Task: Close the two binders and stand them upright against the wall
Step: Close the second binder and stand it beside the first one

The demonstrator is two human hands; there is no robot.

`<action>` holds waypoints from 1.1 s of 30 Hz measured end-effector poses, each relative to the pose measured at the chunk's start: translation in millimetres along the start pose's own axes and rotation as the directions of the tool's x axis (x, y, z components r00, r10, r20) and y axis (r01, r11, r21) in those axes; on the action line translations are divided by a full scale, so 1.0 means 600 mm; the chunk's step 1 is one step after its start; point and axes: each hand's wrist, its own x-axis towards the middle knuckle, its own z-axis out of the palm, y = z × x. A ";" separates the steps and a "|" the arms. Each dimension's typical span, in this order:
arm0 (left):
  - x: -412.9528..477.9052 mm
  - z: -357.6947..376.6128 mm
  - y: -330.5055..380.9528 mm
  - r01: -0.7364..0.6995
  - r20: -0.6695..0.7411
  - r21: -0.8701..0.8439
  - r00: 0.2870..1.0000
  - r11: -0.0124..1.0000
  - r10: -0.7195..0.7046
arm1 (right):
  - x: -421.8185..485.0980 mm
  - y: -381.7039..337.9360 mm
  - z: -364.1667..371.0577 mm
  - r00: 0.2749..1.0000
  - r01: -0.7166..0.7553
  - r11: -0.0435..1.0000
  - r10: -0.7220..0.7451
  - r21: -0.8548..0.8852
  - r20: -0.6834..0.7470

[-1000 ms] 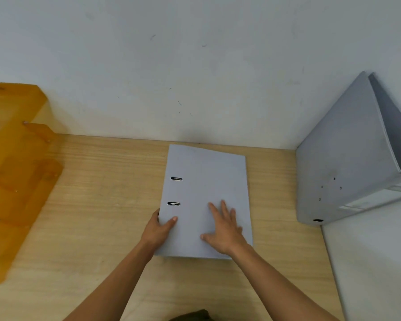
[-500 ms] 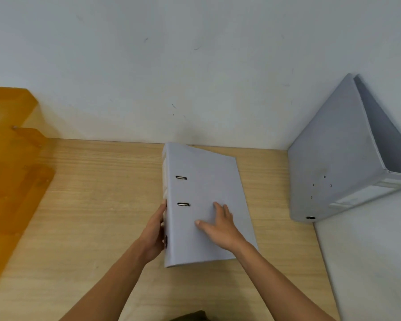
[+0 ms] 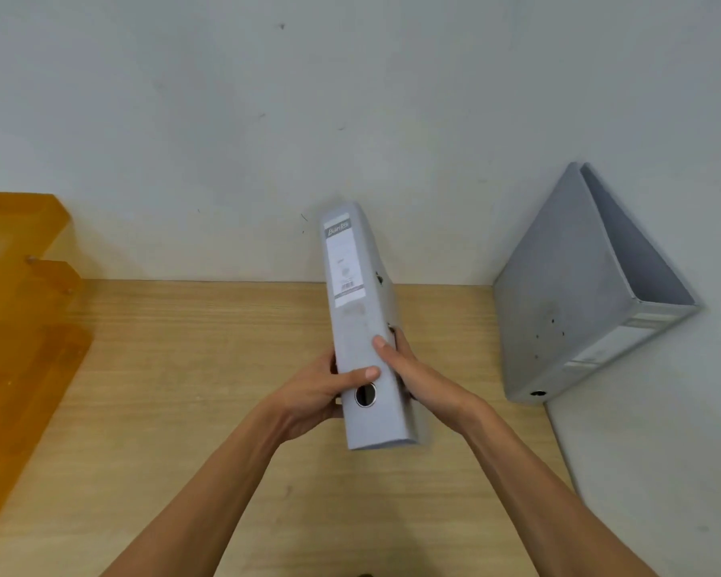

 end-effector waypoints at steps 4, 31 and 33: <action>-0.002 0.022 0.002 -0.095 -0.008 0.116 0.995 0.989 0.097 | -0.041 -0.022 -0.011 0.991 0.126 0.989 -0.128 -0.072 -0.028; 0.162 0.179 -0.170 -0.225 0.021 0.622 0.962 0.750 0.271 | -0.128 0.194 -0.106 0.796 0.111 0.987 -0.160 -0.120 -0.583; 0.182 0.190 -0.170 -0.238 0.026 0.625 0.958 0.743 0.285 | -0.128 0.198 -0.122 0.788 0.107 0.990 -0.142 -0.094 -0.599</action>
